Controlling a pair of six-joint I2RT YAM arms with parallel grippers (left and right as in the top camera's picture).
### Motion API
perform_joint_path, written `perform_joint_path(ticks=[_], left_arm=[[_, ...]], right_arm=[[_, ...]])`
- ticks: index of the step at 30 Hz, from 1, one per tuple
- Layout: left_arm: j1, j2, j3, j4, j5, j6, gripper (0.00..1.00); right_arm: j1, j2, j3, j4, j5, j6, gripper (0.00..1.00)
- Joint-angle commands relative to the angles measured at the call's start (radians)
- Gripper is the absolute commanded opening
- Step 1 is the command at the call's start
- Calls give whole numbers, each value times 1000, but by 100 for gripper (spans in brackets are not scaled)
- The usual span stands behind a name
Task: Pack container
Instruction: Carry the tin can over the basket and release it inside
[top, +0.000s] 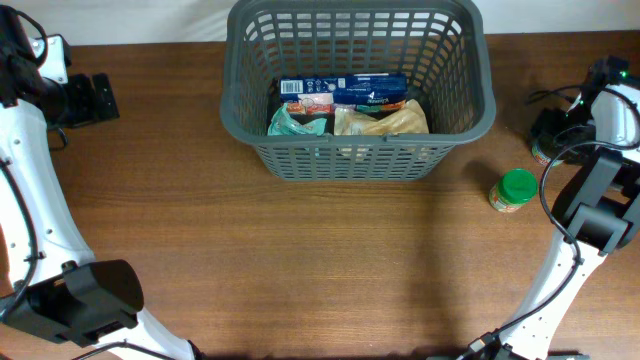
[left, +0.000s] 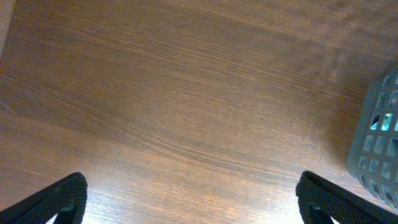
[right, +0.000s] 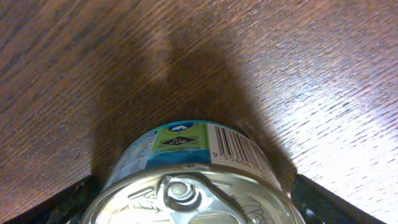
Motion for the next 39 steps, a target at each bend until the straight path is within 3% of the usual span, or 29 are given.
perform_joint_path(ticks=[1,7,15,24,31,34,36,37,39], left_arm=[[7,-5,-3,1,11,-9,99],[7,-5,-3,1,11,-9,99],[7,-5,-3,1,11,-9,99],[6,-5,-3,1,11,-9,99],[7,-5,-3,1,11,-9,99],[7,-5,-3,1,11,-9,99],[7,-5,-3,1,11,-9,99],[7,-5,-3,1,11,-9,99],[7,-5,-3,1,11,-9,99]], right_arm=[[-5,3,-23,-6,17,-6,84],[-5,3,-25,-7,17,-6,72],[-5,3,-25,-8,17,-3,63],[-5,2,-24,-18,17,-3,59],[-5,-46,-23,-32,18,-3,48],[-4,-89,-10,-41,18,-3,38],[-4,-126,-2,-51,18,-3,25],[-3,-171,7,-64,18,-3,12],[2,-223,11,-68,18,-3,9]])
